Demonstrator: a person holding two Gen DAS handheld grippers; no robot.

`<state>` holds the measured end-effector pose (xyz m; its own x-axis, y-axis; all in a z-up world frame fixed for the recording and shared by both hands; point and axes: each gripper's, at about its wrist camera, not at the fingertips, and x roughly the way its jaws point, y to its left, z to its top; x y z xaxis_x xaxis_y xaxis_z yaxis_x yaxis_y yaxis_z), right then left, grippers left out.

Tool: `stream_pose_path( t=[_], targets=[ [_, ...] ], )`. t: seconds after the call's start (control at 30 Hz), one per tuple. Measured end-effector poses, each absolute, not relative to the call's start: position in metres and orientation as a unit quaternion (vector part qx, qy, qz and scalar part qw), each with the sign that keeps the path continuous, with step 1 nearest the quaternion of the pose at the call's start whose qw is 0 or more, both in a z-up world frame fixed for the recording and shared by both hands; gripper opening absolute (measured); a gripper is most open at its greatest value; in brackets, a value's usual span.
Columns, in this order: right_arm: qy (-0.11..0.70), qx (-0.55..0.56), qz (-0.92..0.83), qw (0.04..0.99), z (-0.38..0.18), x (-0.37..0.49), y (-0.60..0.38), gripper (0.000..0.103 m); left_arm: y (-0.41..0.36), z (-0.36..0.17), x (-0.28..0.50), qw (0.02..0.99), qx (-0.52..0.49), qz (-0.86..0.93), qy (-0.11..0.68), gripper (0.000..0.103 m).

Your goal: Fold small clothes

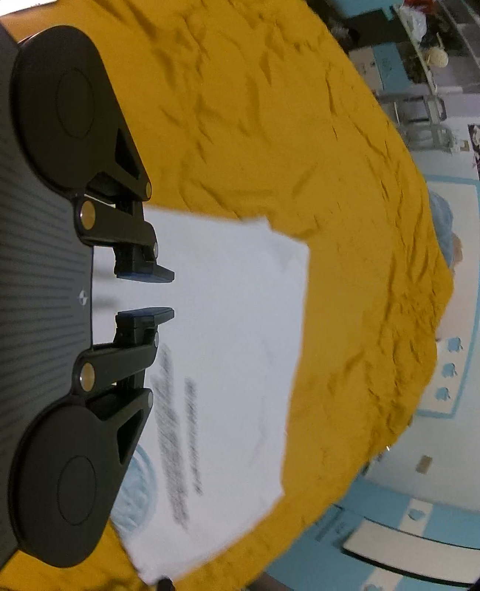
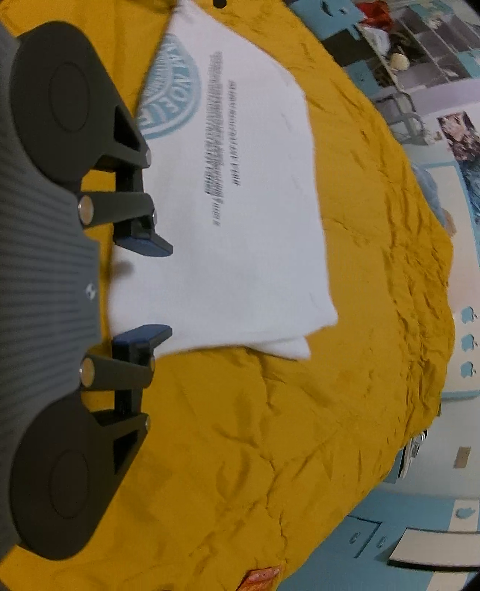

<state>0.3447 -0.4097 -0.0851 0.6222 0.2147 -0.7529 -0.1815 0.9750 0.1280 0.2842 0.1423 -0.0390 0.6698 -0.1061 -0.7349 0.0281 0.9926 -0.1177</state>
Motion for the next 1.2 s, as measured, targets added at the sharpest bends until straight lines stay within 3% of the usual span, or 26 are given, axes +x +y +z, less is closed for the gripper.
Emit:
stream_pose_path(
  t=[0.1, 0.4, 0.77, 1.2],
  targets=[
    [0.412, 0.034, 0.101, 0.905, -0.078, 0.359, -0.417, 0.064, 0.117, -0.034, 0.309, 0.913, -0.036, -0.058, 0.402, 0.016],
    [0.427, 0.03, 0.117, 0.896, -0.082, 0.429, -0.419, 0.081, 0.05, -0.06, 0.382, 0.903, -0.024, -0.103, 0.417, 0.021],
    [0.47, 0.085, 0.106, 0.872, -0.122, 0.504, -0.436, 0.081, -0.002, -0.096, 0.45, 0.889, -0.059, -0.146, 0.43, 0.021],
    [0.458, 0.201, 0.108, 0.859, -0.15, 0.533, -0.459, 0.079, -0.022, -0.122, 0.486, 0.887, -0.052, -0.154, 0.432, 0.021]
  ],
)
